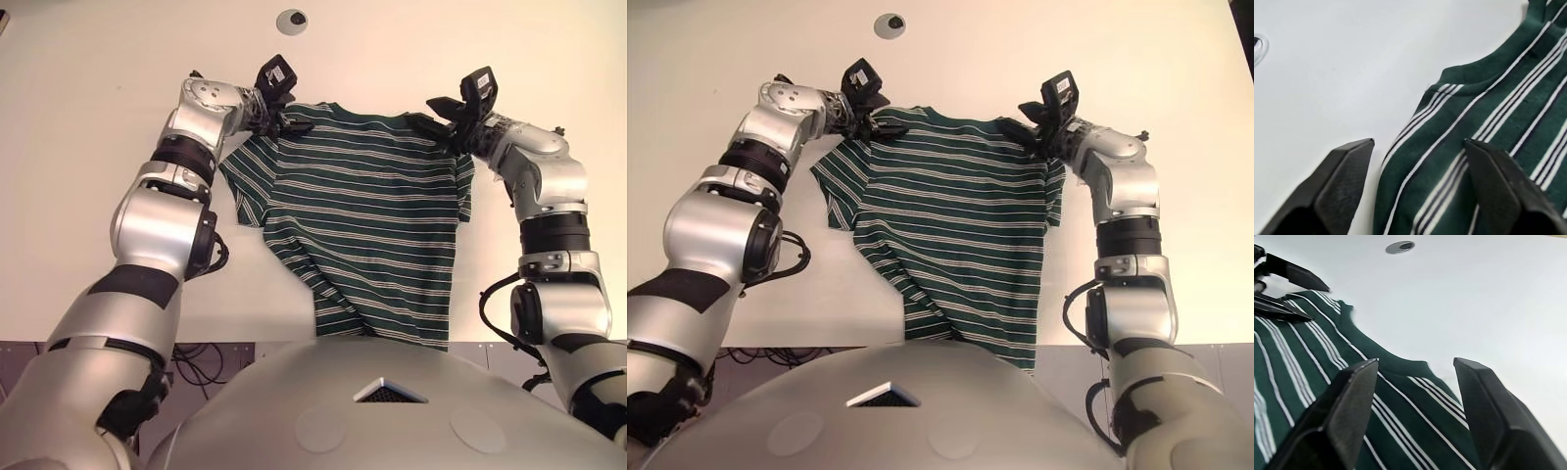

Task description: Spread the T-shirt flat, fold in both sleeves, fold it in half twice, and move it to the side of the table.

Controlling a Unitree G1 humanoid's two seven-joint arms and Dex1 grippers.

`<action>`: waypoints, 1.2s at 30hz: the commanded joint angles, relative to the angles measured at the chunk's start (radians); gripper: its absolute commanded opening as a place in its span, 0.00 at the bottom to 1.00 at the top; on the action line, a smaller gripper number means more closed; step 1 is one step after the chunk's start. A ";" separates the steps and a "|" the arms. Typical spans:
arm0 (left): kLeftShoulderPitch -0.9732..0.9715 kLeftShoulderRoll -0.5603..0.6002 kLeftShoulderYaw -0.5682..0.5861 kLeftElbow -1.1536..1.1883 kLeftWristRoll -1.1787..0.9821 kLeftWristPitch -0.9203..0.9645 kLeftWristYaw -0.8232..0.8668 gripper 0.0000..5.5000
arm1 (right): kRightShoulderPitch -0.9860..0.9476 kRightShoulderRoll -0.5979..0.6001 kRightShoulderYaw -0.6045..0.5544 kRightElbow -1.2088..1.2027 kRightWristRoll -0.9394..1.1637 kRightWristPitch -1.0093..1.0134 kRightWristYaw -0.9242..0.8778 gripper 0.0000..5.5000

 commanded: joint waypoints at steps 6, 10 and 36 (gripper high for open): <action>0.089 0.001 -0.053 0.047 0.080 0.012 0.007 0.41 | 0.022 -0.025 0.162 0.138 -0.159 -0.077 0.074 0.45; 0.093 0.004 -0.062 0.044 0.083 0.000 0.006 0.32 | 0.045 -0.041 0.195 0.126 -0.170 -0.076 0.110 0.33; -0.084 0.064 0.216 0.006 -0.095 -0.103 0.138 0.00 | -0.228 -0.026 -0.017 0.091 -0.049 -0.227 -0.006 0.00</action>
